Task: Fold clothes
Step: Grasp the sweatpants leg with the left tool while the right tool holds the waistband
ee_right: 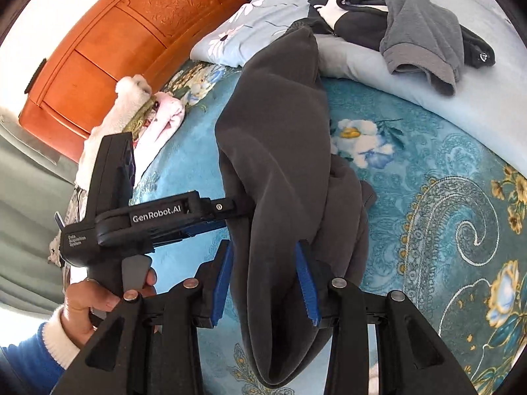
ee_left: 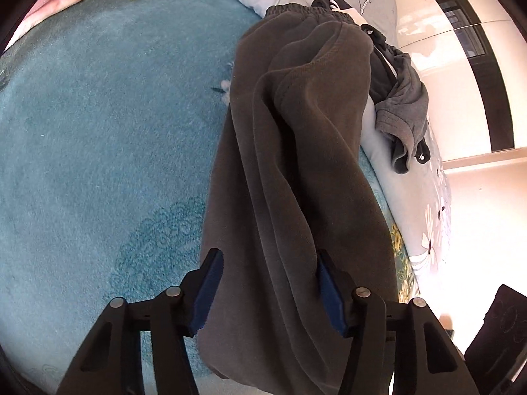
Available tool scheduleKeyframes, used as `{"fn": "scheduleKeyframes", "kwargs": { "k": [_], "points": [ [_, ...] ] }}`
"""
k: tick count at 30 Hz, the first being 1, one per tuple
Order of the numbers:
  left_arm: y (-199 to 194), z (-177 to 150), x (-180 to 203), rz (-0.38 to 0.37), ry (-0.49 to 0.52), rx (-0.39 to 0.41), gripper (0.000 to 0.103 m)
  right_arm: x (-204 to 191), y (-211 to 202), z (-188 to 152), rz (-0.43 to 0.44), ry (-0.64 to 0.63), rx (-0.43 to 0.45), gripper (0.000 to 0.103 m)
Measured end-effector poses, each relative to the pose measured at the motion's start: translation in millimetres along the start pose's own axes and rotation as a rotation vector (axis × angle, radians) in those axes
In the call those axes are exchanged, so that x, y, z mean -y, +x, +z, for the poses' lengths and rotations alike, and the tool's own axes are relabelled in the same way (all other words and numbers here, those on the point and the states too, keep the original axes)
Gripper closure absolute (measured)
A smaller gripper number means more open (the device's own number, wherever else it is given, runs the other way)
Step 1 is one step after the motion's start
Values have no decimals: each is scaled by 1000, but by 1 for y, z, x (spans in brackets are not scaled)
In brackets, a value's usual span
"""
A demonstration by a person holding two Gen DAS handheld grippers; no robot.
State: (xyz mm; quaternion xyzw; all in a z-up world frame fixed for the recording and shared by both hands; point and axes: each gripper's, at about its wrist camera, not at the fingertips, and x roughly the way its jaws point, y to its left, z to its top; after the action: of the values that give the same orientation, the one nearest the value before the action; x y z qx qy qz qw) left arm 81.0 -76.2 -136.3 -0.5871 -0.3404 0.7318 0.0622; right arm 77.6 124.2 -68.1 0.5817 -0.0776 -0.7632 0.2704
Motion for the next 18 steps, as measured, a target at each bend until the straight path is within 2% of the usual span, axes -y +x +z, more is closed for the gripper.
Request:
{"fn": "scheduleKeyframes", "kwargs": {
  "k": [1, 3, 5, 6, 7, 9, 10, 11, 15, 18],
  "points": [
    [1, 0, 0, 4, 1, -4, 46, -1, 5, -1, -9, 1, -16, 63],
    [3, -2, 0, 12, 1, -14, 58, -1, 15, -4, -20, 16, -51, 63],
    [5, -3, 0, 20, 1, -24, 63, 3, 25, -6, -24, 40, -84, 63],
    [6, -4, 0, 24, 1, -30, 69, 7, 28, -6, -20, 57, -92, 64],
    [6, -4, 0, 29, 3, -33, 75, 10, 30, -7, -16, 75, -94, 67],
    [3, -4, 4, 42, 28, -21, 87, 17, 31, -6, 0, 109, -86, 80],
    [-3, -3, 7, 50, 38, -3, 89, 19, 30, -5, -3, 120, -84, 93],
    [-8, -1, 10, 57, 49, 15, 94, 20, 29, -4, -13, 126, -81, 98],
    [-43, 11, 27, 118, 138, 126, 99, 18, 17, 3, -60, 76, -53, 100],
    [-75, 30, 39, 158, 185, 212, 99, 21, -2, 18, -110, 56, 12, 101]
  ]
}}
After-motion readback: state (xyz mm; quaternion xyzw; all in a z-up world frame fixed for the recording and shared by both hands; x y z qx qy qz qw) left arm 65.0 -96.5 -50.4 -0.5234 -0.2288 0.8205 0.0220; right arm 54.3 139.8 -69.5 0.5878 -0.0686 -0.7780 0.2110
